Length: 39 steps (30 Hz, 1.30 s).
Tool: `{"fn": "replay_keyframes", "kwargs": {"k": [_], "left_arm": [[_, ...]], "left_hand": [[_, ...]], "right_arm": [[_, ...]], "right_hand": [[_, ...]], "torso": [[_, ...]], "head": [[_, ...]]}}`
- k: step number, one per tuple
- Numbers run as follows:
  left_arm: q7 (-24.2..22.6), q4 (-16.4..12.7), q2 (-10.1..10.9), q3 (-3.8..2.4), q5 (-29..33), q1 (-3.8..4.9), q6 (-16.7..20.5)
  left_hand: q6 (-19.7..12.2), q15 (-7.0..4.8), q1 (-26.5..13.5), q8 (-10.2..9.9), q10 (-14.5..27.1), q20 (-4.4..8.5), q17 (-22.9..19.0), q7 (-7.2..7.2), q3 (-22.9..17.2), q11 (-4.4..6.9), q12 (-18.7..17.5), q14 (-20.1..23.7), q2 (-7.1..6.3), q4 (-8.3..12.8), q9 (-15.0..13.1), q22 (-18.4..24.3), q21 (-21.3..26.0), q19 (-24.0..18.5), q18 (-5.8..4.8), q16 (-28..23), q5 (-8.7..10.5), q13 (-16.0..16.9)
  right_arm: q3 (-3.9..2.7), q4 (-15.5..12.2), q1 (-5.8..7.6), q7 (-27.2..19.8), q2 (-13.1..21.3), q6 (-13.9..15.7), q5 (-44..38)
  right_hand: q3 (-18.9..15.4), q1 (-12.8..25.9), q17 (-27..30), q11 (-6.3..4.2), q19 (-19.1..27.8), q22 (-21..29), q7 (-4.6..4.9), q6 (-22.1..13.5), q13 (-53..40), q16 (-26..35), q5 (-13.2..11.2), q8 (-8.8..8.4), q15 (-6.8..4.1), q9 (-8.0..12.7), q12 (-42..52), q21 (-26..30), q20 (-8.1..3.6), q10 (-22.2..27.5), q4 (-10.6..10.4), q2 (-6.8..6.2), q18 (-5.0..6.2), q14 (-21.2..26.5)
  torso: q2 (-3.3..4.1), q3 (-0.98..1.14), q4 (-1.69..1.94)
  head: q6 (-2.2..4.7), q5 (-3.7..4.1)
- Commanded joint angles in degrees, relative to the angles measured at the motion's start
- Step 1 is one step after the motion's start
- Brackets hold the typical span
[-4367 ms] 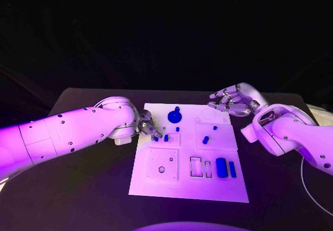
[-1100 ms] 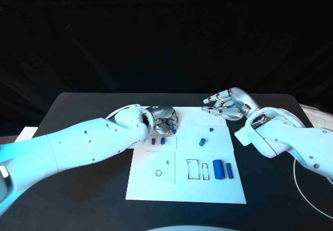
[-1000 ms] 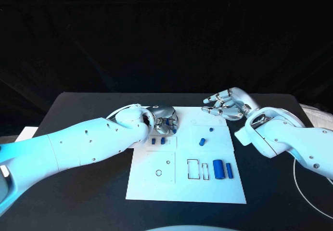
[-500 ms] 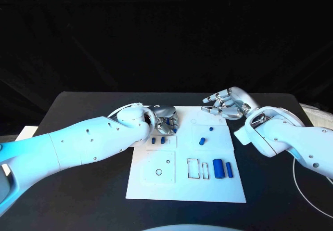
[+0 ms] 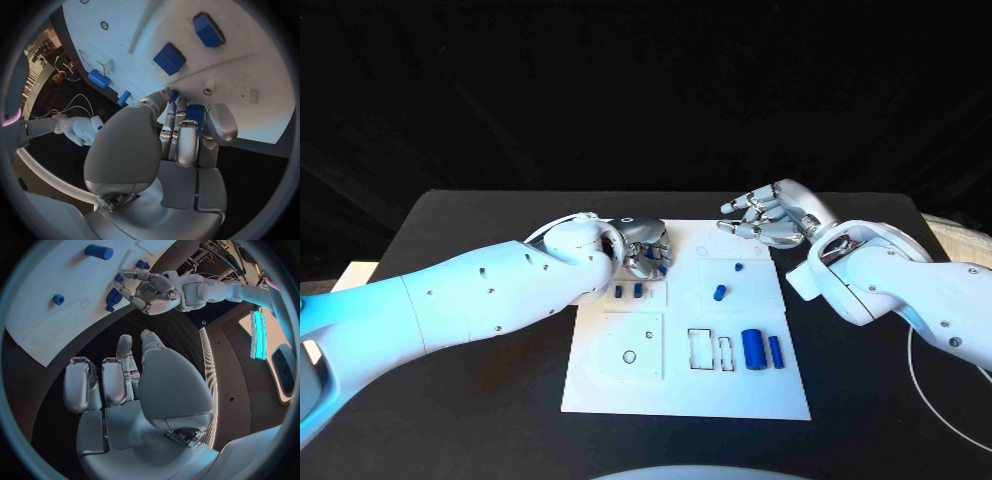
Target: Assemble the parts on the task board
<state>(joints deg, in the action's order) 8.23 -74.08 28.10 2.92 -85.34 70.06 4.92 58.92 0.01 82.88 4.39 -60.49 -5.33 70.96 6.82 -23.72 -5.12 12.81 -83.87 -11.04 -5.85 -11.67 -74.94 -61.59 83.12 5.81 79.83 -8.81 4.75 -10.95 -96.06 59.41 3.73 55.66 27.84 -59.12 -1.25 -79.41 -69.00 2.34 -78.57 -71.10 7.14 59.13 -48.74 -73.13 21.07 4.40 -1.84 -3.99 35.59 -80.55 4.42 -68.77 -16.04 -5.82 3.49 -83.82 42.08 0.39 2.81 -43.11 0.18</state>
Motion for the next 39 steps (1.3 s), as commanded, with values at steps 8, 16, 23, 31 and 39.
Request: {"fn": "replay_keyframes", "kwargs": {"k": [8, 16, 23, 31, 39], "left_arm": [[1.24, 0.25, -0.35, 0.31, -0.03, -0.41, -3.40], [1.06, 0.33, -0.37, 0.30, -0.27, -0.43, -1.92], [0.62, -0.04, -0.23, 0.29, 0.49, -0.52, 0.63], [0.43, -2.02, 1.54, -0.24, 2.74, -0.58, 3.42], [0.82, -5.97, 5.07, -1.86, 7.27, -0.49, 4.63]], "left_hand": [[3.23, -0.63, 0.12, 0.78, -3.42, 0.04, -0.06, -0.30, -1.54, 1.19, 0.99, -1.42, 1.57, 0.91, 0.15, -2.68, -1.02, 0.19, -0.61, 0.24, 0.44, 0.22], [5.84, -1.46, 1.48, 1.39, -7.32, 0.83, 0.21, -0.13, -3.52, 2.15, 1.44, -1.64, 3.14, 3.04, 0.15, -3.84, -3.02, 0.70, -0.97, 0.63, 1.16, 0.81], [6.63, -1.60, 0.90, 1.46, -8.31, 1.02, 0.08, -0.18, -3.74, 2.28, 1.08, -1.74, 3.09, 3.51, 0.21, -4.54, -4.36, 1.08, -1.22, 0.69, 1.28, 1.02], [6.35, -1.46, 0.43, 0.92, -8.23, 1.04, -0.07, 0.15, -4.09, 2.04, 0.18, -1.83, 2.74, 4.02, 0.53, -4.74, -4.57, 1.17, -1.28, 0.70, 1.18, 1.00], [6.30, -1.34, -0.09, 0.68, -8.24, 0.96, -0.25, 0.33, -4.16, 1.86, -0.29, -1.84, 2.47, 4.13, 0.69, -4.84, -4.66, 1.21, -1.32, 0.65, 1.18, 1.02]], "right_arm": [[0.00, -0.07, -0.05, -0.39, -0.04, -0.85, -0.48], [0.01, -0.06, -0.06, -0.42, -0.07, -0.89, -0.48], [0.01, -0.01, -0.10, -0.44, -0.13, -0.92, -0.48], [0.01, 0.08, -0.22, -0.49, -0.16, -0.94, -0.48], [0.01, 0.25, -0.30, -0.47, -0.14, -0.96, -0.45]], "right_hand": [[-0.33, -0.18, -0.01, 0.01, 0.19, 0.08, 0.19, 0.18, 0.03, 0.23, 0.25, 0.27, -0.01, -0.07, -0.21, 0.31, 0.01, 0.15, -0.09, 0.47, 0.78, -1.91], [-0.33, -0.18, -0.01, 0.01, 0.19, 0.08, 0.19, 0.18, 0.03, 0.23, 0.25, 0.27, -0.01, -0.07, -0.21, 0.31, 0.01, 0.15, -0.09, 0.47, 0.78, -1.91], [-0.33, -0.18, -0.01, 0.01, 0.19, 0.08, 0.19, 0.18, 0.03, 0.23, 0.25, 0.27, -0.01, -0.07, -0.21, 0.31, 0.01, 0.15, -0.09, 0.47, 0.78, -1.91], [-0.33, -0.18, -0.01, 0.01, 0.19, 0.08, 0.19, 0.18, 0.03, 0.23, 0.25, 0.27, -0.01, -0.07, -0.21, 0.31, 0.01, 0.15, -0.09, 0.47, 0.78, -1.91], [-0.33, -0.18, -0.01, 0.01, 0.19, 0.08, 0.19, 0.18, 0.03, 0.23, 0.25, 0.27, -0.01, -0.07, -0.21, 0.31, 0.01, 0.15, -0.09, 0.47, 0.78, -1.91]], "torso": [[0.00, 0.05, 0.00], [0.00, -0.02, -0.01], [-0.05, -0.02, 0.01], [-0.08, -0.04, 0.06], [-0.09, 0.01, 0.13]], "head": [[-0.07, 0.07], [-0.05, 0.15], [0.05, 0.20], [0.41, 0.17], [0.83, 0.01]]}}
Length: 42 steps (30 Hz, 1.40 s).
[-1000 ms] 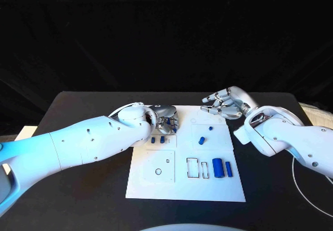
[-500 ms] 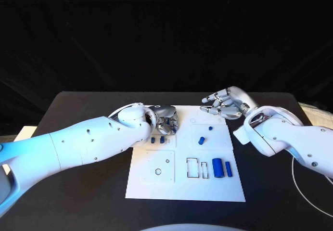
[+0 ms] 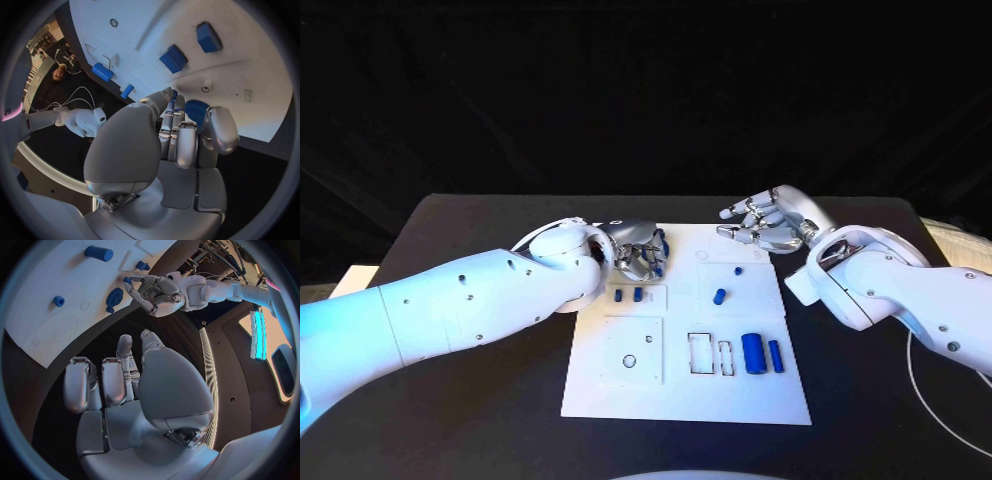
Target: Assemble the parts on the task board
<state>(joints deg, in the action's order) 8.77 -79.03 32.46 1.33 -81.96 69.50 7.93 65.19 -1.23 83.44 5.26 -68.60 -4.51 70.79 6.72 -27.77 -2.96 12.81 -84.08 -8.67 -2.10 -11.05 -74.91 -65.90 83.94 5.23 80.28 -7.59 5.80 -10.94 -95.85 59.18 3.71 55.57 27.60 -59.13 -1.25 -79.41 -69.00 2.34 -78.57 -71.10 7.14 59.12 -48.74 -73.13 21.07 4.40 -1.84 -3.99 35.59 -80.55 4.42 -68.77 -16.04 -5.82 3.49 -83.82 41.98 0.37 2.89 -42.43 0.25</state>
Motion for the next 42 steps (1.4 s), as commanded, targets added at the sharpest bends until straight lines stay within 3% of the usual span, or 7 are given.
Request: {"fn": "replay_keyframes", "kwargs": {"k": [1, 7, 17, 27, 42], "left_arm": [[0.37, -1.59, 1.29, -0.48, 4.45, 0.10, 1.69], [0.83, -4.31, 4.60, -1.26, 6.70, 0.19, 1.72], [1.53, -4.38, 7.28, -1.40, 7.53, 0.15, -0.23], [1.94, -3.20, 7.28, -1.28, 7.22, 0.05, -1.35], [1.78, -0.95, 5.08, -0.93, 7.07, -0.58, -2.49]], "left_hand": [[0.03, -0.10, -0.65, -0.20, -0.13, 0.14, -0.08, 0.43, -0.11, -0.29, -0.29, -1.63, 0.10, 0.38, 0.06, -4.86, -0.35, 0.39, -0.74, 0.21, -0.04, -0.03], [0.06, -0.09, -0.71, -0.21, -0.16, 0.13, -0.05, 0.45, -0.12, -0.30, -0.32, -1.64, 0.08, 0.38, 0.07, -4.90, -0.43, 0.41, -0.75, 0.23, -0.05, -0.02], [0.12, -0.07, -0.85, -0.24, -0.20, 0.11, -0.17, 0.47, -0.13, -0.32, -0.45, -1.63, 0.00, 0.41, 0.11, -5.01, -0.63, 0.46, -0.79, 0.18, -0.05, -0.01], [0.12, -0.06, -0.86, -0.26, -0.20, 0.11, -0.23, 0.47, -0.17, -0.32, -0.49, -1.62, 0.00, 0.44, 0.12, -5.00, -0.61, 0.45, -0.79, 0.15, -0.06, -0.01], [0.12, -0.05, -0.87, -0.28, -0.20, 0.10, -0.21, 0.47, -0.20, -0.33, -0.54, -1.62, 0.00, 0.47, 0.14, -5.00, -0.59, 0.44, -0.79, 0.17, -0.06, -0.01]], "right_arm": [[0.00, 0.07, -0.08, -0.44, -0.05, -0.73, -0.45], [0.01, 0.29, -0.26, -0.47, -0.12, -0.76, -0.40], [0.01, 0.28, -0.48, -0.50, -0.10, -0.76, -0.08], [0.01, 0.15, -0.50, -0.52, -0.01, -0.75, -0.05], [0.01, 0.01, -0.50, -0.50, 0.01, -0.76, -0.05]], "right_hand": [[-0.33, -0.18, -0.01, 0.02, 0.19, 0.08, 0.19, 0.18, 0.03, 0.23, 0.25, 0.27, -0.01, -0.07, -0.21, 0.31, 0.01, 0.15, -0.09, 0.47, 0.78, -1.91], [-0.33, -0.18, -0.01, 0.02, 0.19, 0.08, 0.19, 0.18, 0.03, 0.23, 0.25, 0.27, -0.01, -0.07, -0.21, 0.31, 0.01, 0.15, -0.09, 0.47, 0.78, -1.91], [-0.41, -0.10, 0.01, 0.01, 0.18, 0.10, 0.18, 0.24, 0.05, 0.27, 0.25, 0.31, -0.01, -0.08, -0.14, 0.34, 0.01, 0.09, -0.15, 0.53, 0.78, -1.92], [-0.41, -0.10, 0.01, 0.01, 0.18, 0.10, 0.18, 0.24, 0.05, 0.27, 0.25, 0.31, -0.01, -0.08, -0.14, 0.34, 0.01, 0.09, -0.15, 0.53, 0.78, -1.92], [-0.41, -0.10, 0.01, 0.01, 0.18, 0.10, 0.18, 0.24, 0.05, 0.27, 0.25, 0.31, -0.01, -0.08, -0.14, 0.34, 0.01, 0.09, -0.15, 0.53, 0.78, -1.92]], "torso": [[0.01, 0.05, 0.08], [0.00, 0.08, 0.21], [0.02, 0.06, 0.11], [0.04, 0.09, 0.07], [0.05, 0.06, 0.05]], "head": [[0.16, -0.09], [0.19, -0.27], [0.13, -0.56], [0.03, -0.56], [-0.41, -0.49]]}}
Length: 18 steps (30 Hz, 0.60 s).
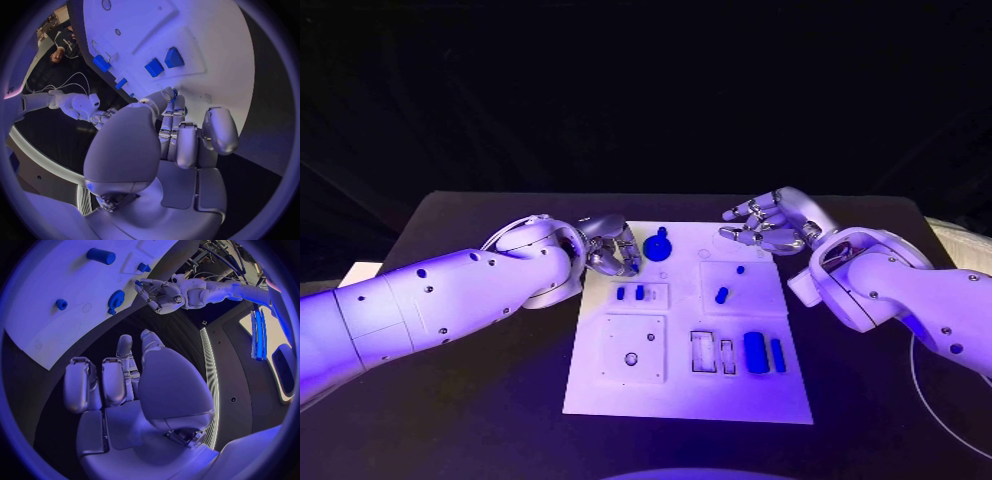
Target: Assemble the parts on the task board
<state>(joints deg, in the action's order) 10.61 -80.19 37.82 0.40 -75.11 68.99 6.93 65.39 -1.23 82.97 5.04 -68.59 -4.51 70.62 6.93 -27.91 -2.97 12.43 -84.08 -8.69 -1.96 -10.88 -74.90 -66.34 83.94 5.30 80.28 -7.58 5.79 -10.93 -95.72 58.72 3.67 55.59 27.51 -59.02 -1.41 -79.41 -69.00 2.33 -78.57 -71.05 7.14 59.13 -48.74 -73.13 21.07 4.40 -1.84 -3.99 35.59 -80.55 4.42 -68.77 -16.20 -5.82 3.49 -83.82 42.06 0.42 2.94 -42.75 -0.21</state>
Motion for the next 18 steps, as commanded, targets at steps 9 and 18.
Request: {"fn": "replay_keyframes", "kwargs": {"k": [9, 18], "left_arm": [[0.37, 0.64, -0.50, 0.01, -0.14, -0.17, -2.31], [0.51, 0.84, -0.78, 0.02, -0.55, -0.18, -2.53]], "left_hand": [[-0.08, -0.05, -0.40, -0.09, -0.22, 0.10, -0.19, 0.27, -0.09, -0.33, -0.22, -1.59, 0.01, 0.36, -0.01, -5.01, -0.12, 0.44, -0.85, 0.09, -0.08, 0.00], [-0.07, -0.05, -0.39, -0.10, -0.23, 0.09, -0.18, 0.26, -0.12, -0.33, -0.25, -1.59, 0.02, 0.39, 0.00, -5.01, -0.12, 0.43, -0.85, 0.10, -0.08, 0.01]], "right_arm": [[0.00, -0.15, -0.05, -0.47, 0.02, -0.66, -0.16], [0.00, -0.19, -0.05, -0.54, 0.01, -0.63, -0.16]], "right_hand": [[-0.24, -0.10, 0.01, 0.01, 0.18, 0.05, 0.18, 0.24, 0.05, 0.27, 0.25, 0.31, -0.01, -0.08, -0.14, 0.34, 0.01, 0.09, 0.02, 0.53, 0.78, -1.92], [-0.24, -0.10, 0.01, 0.01, 0.18, 0.05, 0.18, 0.24, 0.05, 0.27, 0.25, 0.31, -0.01, -0.08, -0.14, 0.34, 0.01, 0.09, 0.02, 0.53, 0.78, -1.92]], "torso": [[-0.08, 0.00, 0.04], [-0.04, 0.00, 0.02]], "head": [[-0.32, 0.10], [-0.29, -0.04]]}}
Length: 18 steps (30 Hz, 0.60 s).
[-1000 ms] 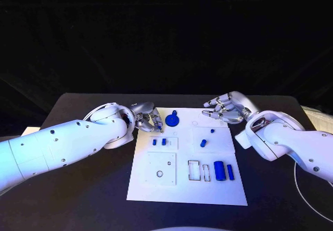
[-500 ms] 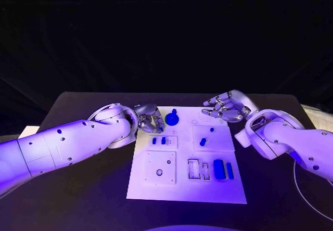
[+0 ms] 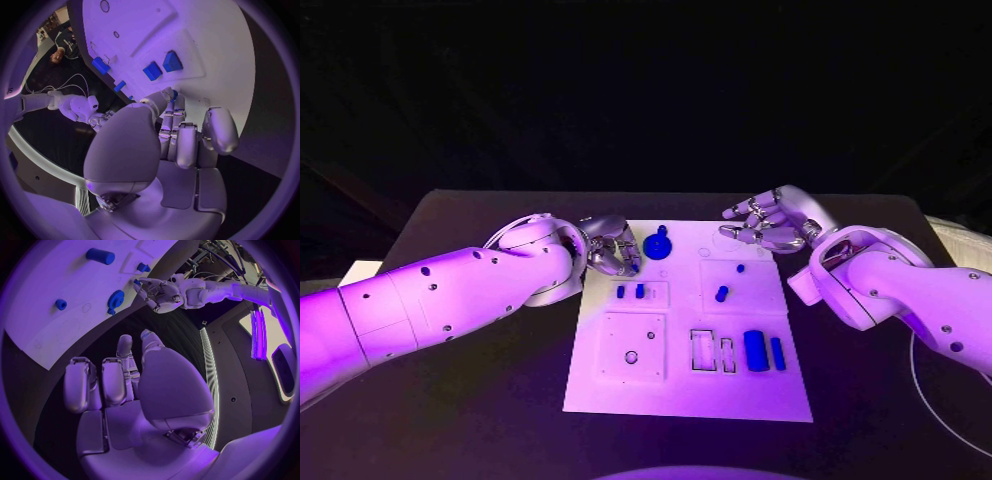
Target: Assemble the parts on the task board
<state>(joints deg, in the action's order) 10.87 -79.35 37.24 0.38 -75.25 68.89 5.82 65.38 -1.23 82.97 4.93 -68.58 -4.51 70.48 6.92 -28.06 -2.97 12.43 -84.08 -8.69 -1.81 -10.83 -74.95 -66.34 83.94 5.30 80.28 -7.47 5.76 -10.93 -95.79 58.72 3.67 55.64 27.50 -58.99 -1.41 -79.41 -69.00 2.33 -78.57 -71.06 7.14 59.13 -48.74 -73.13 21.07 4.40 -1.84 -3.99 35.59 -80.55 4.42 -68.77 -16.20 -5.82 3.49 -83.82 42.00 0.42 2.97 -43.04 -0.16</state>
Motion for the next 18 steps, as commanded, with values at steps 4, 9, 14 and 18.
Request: {"fn": "replay_keyframes", "kwargs": {"k": [4, 9, 14, 18], "left_arm": [[0.35, 0.12, -0.37, 0.05, -0.48, -0.09, -1.61], [0.92, 0.35, -0.54, 0.07, -0.53, -0.09, -2.30], [1.30, 0.53, -0.60, 0.09, -0.54, -0.11, -2.66], [1.41, 0.54, -0.61, 0.10, -0.55, -0.12, -2.90]], "left_hand": [[-0.06, -0.05, -0.39, 0.01, -0.24, 0.09, -0.04, 0.27, 0.02, -0.33, -0.26, -1.59, 0.02, 0.25, -0.05, -4.97, -0.12, 0.43, -0.86, 0.10, -0.19, 0.04], [-0.58, 0.14, -0.77, -0.50, 0.15, -0.02, -0.28, 0.53, -0.13, -0.58, -0.94, -1.52, -0.21, 0.38, 0.24, -4.99, 0.02, 0.35, -0.85, 0.01, -0.17, 0.00], [-2.36, 0.60, -1.39, -1.42, 0.89, -0.34, -0.60, 1.19, -0.41, -1.15, -1.97, -1.43, -0.68, 0.50, 0.99, -5.00, 0.24, 0.24, -0.85, -0.07, -0.17, -0.08], [-2.85, 0.72, -1.58, -1.44, 1.01, -0.46, -0.67, 1.35, -0.52, -1.30, -2.24, -1.41, -0.86, 0.56, 1.26, -5.00, 0.35, 0.20, -0.84, -0.06, -0.15, -0.06]], "right_arm": [[0.00, -0.13, -0.04, -0.54, -0.04, -0.64, -0.18], [0.00, -0.15, -0.04, -0.53, -0.03, -0.69, -0.18], [0.00, -0.19, -0.04, -0.52, 0.00, -0.72, -0.18], [0.00, -0.22, -0.05, -0.53, 0.01, -0.72, -0.18]], "right_hand": [[-0.26, -0.10, 0.01, 0.01, 0.18, 0.06, 0.18, 0.24, 0.08, 0.28, 0.26, 0.31, -0.02, -0.08, -0.15, 0.34, 0.01, 0.09, 0.01, 0.53, 0.78, -1.92], [-0.31, -0.08, 0.02, 0.00, 0.17, 0.07, 0.18, 0.23, 0.16, 0.30, 0.26, 0.30, -0.02, -0.08, -0.20, 0.36, 0.00, 0.10, 0.01, 0.55, 0.78, -1.93], [-0.31, -0.08, 0.02, 0.00, 0.17, 0.07, 0.18, 0.23, 0.16, 0.30, 0.26, 0.30, -0.02, -0.08, -0.20, 0.36, 0.00, 0.10, 0.01, 0.55, 0.78, -1.93], [-0.31, -0.08, 0.02, 0.00, 0.17, 0.07, 0.18, 0.23, 0.16, 0.30, 0.26, 0.30, -0.02, -0.08, -0.20, 0.36, 0.00, 0.10, 0.01, 0.55, 0.78, -1.93]], "torso": [[0.00, 0.02, -0.02], [0.01, 0.02, -0.02], [0.01, 0.03, -0.02], [0.01, 0.03, -0.02]], "head": [[0.01, -0.09], [-0.04, -0.02], [-0.04, -0.01], [-0.03, -0.01]]}}
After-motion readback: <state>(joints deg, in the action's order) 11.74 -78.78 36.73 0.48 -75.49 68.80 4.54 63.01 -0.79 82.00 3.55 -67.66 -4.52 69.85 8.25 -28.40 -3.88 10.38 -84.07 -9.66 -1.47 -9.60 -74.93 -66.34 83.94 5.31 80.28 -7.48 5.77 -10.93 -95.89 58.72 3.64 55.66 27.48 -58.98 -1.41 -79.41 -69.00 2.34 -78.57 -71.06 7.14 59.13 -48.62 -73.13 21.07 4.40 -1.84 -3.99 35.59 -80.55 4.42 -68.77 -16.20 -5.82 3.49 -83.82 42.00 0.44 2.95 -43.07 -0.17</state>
